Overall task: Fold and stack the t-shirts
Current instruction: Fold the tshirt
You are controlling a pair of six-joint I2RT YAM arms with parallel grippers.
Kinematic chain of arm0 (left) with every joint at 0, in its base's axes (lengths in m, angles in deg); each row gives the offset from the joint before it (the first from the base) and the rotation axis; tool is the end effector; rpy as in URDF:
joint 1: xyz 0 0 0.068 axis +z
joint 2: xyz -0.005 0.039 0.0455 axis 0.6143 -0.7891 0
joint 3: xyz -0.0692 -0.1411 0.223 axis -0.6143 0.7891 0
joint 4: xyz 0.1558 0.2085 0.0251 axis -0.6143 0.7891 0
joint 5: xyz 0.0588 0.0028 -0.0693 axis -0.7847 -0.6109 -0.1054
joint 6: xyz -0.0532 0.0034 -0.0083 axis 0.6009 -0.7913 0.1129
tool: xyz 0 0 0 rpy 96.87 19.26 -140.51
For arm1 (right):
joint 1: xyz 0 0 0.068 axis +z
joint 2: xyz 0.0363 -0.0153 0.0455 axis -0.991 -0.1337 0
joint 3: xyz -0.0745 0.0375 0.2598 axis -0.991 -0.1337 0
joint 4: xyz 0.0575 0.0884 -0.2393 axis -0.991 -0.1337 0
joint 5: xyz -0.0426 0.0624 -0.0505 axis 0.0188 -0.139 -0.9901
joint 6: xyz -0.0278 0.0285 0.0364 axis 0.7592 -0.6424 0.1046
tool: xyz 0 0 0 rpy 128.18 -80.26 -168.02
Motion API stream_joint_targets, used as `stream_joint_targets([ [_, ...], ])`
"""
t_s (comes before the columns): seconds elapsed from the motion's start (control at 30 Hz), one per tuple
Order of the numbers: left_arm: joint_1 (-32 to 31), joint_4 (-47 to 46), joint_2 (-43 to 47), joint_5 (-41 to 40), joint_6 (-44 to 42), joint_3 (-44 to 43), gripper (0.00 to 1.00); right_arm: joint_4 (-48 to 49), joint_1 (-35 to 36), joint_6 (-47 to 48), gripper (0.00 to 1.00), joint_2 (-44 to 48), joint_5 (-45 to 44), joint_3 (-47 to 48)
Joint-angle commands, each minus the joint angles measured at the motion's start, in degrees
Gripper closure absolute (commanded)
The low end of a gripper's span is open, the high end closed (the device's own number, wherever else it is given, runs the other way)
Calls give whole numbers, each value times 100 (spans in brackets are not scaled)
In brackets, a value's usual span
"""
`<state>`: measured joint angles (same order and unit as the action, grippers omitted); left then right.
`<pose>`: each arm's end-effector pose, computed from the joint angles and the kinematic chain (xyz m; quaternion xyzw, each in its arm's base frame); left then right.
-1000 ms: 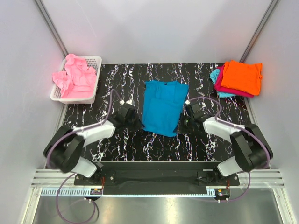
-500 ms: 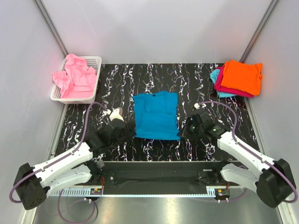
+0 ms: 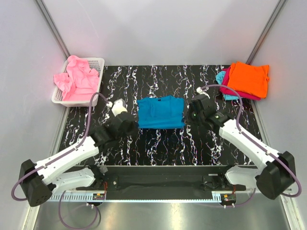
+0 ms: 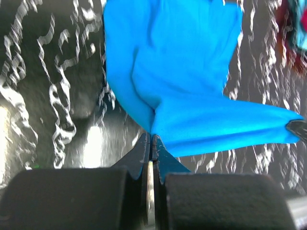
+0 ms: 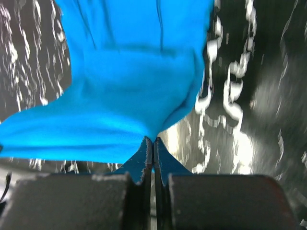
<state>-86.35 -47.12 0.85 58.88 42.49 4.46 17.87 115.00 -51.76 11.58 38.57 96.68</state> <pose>0.1493 -0.1463 0.2746 -0.1459 0.8796 -0.2045 0.4041 0.2118 0.1335 0.2791 0.0590 0.9243 0.1982 0.3206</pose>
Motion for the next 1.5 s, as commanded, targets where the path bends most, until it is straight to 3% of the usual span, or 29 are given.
stream_joint_targets([
  [0.0, 98, 278, -524, -1055, -419, -786, 100, -34, -78, 702, 100, -392, -1039, 734],
  [0.17, 449, 243, -1473, -1108, -840, -1743, 100, 151, -350, 1098, 100, -1183, -1119, 1638],
  [0.47, 1565, -477, -2845, -898, -1465, -2175, 100, 933, -1176, 1634, 100, -2466, -443, 2500],
  [0.93, 2304, -1031, -5279, -371, -2282, -4073, 100, 1707, -1546, 2013, 100, -5068, -134, 4407],
  [1.03, 2454, -1155, -5912, 32, -2546, -4601, 87, 1751, -1581, 1952, 100, -5472, -292, 4672],
  [1.17, 2568, -1331, -6431, 289, -2713, -5155, 59, 1804, -1625, 1951, 98, -5894, -319, 5138],
  [1.2, 2612, -1339, -6475, 211, -2705, -5208, 55, 1795, -1634, 1978, 85, -6052, -311, 5225],
  [1.27, 2638, -1592, -6450, 26, -2766, -5121, 45, 1804, -1651, 2013, 76, -6176, -337, 5410],
  [1.33, 2639, -2004, -6214, -237, -2801, -4789, 45, 1838, -1660, 2013, 66, -6220, -354, 5463],
  [1.47, 2639, -2578, -5660, -186, -2837, -4155, 44, 1962, -1687, 2074, 61, -6080, -293, 5394],
])
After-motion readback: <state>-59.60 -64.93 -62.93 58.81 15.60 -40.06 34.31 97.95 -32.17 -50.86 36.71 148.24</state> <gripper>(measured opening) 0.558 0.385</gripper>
